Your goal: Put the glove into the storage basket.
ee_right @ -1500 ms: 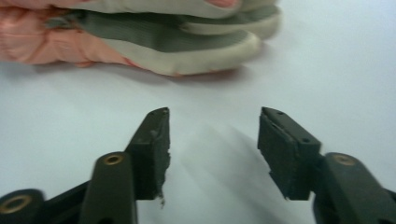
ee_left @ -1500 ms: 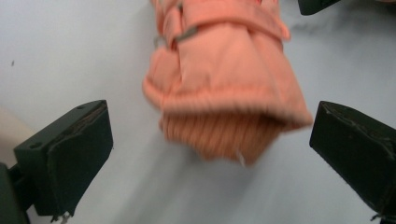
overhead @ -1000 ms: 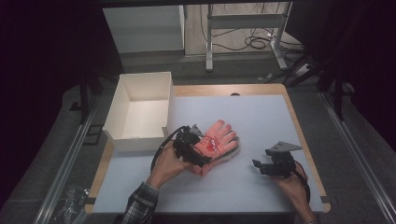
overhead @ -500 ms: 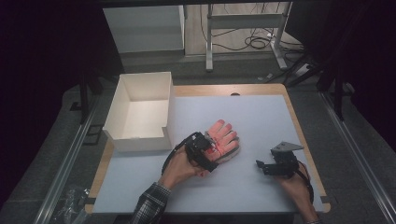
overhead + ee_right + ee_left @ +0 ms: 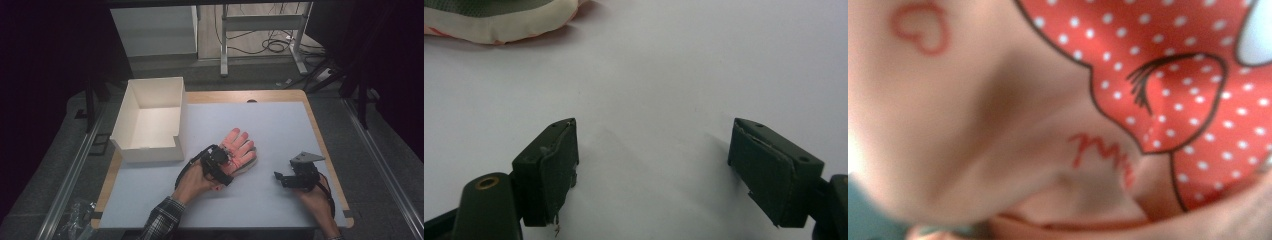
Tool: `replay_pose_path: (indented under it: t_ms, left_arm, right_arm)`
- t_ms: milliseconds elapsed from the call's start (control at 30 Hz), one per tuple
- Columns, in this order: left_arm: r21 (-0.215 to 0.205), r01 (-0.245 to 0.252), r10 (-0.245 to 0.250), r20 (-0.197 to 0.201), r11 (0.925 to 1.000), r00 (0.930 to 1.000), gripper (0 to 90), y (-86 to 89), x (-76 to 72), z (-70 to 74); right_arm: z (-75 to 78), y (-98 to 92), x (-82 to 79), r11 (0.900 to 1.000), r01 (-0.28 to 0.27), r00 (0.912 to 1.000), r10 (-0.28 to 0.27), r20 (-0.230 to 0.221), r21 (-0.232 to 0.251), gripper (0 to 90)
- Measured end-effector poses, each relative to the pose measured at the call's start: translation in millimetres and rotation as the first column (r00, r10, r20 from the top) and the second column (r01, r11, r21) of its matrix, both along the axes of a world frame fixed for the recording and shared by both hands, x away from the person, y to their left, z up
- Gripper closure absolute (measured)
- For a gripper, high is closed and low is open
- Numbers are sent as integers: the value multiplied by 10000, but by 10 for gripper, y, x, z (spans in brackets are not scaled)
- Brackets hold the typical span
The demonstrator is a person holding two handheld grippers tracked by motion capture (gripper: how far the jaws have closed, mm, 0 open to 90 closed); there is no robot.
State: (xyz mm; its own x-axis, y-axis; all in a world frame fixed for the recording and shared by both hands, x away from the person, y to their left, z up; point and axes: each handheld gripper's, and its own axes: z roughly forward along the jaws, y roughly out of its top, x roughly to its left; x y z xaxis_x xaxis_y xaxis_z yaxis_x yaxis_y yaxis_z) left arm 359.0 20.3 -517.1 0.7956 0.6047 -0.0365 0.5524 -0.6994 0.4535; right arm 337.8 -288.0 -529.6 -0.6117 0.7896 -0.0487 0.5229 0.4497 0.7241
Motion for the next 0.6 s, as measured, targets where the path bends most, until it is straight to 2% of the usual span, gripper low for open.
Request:
replay_pose_path:
  t_ms: [33, 67, 100, 167, 200, 300, 433, 600]
  left_arm:
    - [-87, 26, -26, 4, 10000, 10000, 296, 9, -12, 19]
    - [-225, 43, -44, -11, 9997, 10000, 322, 18, -21, 29]
    - [-225, 43, -44, -11, 9997, 10000, 337, 18, -21, 29]
    - [-568, 341, -344, -41, 9978, 9994, 361, 68, -4, 36]
    - [-568, 341, -344, -41, 9978, 9994, 373, 68, -4, 36]
    - [-903, 484, -509, -256, 9947, 9984, 393, 123, 28, 61]
    - [-880, 592, -612, -207, 9944, 9979, 407, 127, 38, 108]
    - [-1011, 277, -285, -62, 9945, 9996, 405, 148, 86, 205]
  right_arm:
    - [0, 0, 0, 10000, -1, 10000, 1, 2, 1, 204]
    - [-1, 0, 0, 10000, -1, 10000, 1, 2, 2, 204]
    - [-1, 0, 0, 10000, -1, 10000, 1, 2, 2, 204]
    - [-1, -1, -1, 10000, -5, 10000, 5, 7, 3, 204]
    - [-1, -1, -1, 10000, -5, 10000, 5, 7, 3, 204]
    - [-1, -1, -1, 10000, -5, 10000, 5, 8, 10, 204]
    - [-1, -1, -3, 10000, -2, 10000, 2, 9, 14, 204]
    - [-3, -1, -4, 10000, -1, 10000, 1, 23, 29, 204]
